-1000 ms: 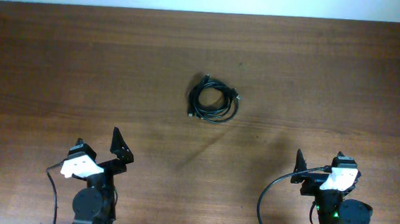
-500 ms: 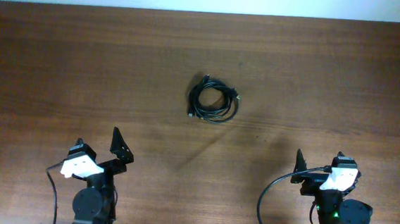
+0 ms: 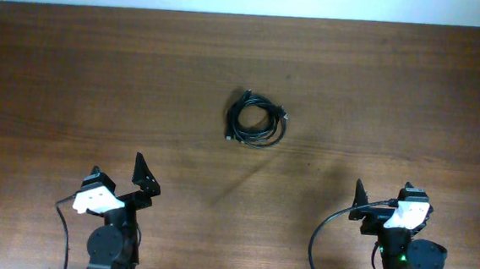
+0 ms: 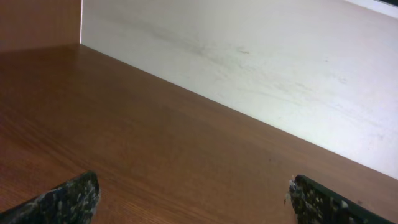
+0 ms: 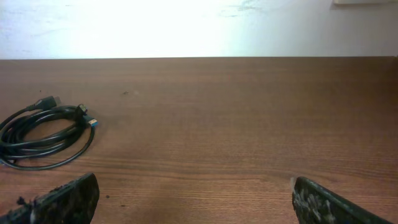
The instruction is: Untangle cables
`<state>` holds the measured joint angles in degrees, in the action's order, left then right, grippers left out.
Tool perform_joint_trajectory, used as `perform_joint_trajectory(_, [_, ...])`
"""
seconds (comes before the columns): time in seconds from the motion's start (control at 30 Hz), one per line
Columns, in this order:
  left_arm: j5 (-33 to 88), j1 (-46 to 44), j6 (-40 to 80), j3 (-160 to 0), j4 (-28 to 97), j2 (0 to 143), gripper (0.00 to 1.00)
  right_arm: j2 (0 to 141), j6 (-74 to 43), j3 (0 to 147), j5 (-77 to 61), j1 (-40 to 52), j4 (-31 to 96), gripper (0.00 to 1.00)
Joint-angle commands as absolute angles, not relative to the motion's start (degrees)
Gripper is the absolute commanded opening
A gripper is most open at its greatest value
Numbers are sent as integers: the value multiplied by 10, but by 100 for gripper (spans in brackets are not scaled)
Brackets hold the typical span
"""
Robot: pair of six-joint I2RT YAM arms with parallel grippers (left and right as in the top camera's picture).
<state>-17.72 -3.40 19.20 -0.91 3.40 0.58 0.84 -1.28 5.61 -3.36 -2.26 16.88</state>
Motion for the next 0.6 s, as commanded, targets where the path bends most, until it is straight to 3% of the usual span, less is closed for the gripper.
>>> perform_joint_trajectory(0.0, [-173, -32, 183, -6, 34, 3, 99, 3, -16, 51, -39, -27, 169, 98])
perform_joint_trajectory(0.57, [-173, -32, 183, -6, 35, 3, 99, 3, -16, 51, -43, -27, 169, 98])
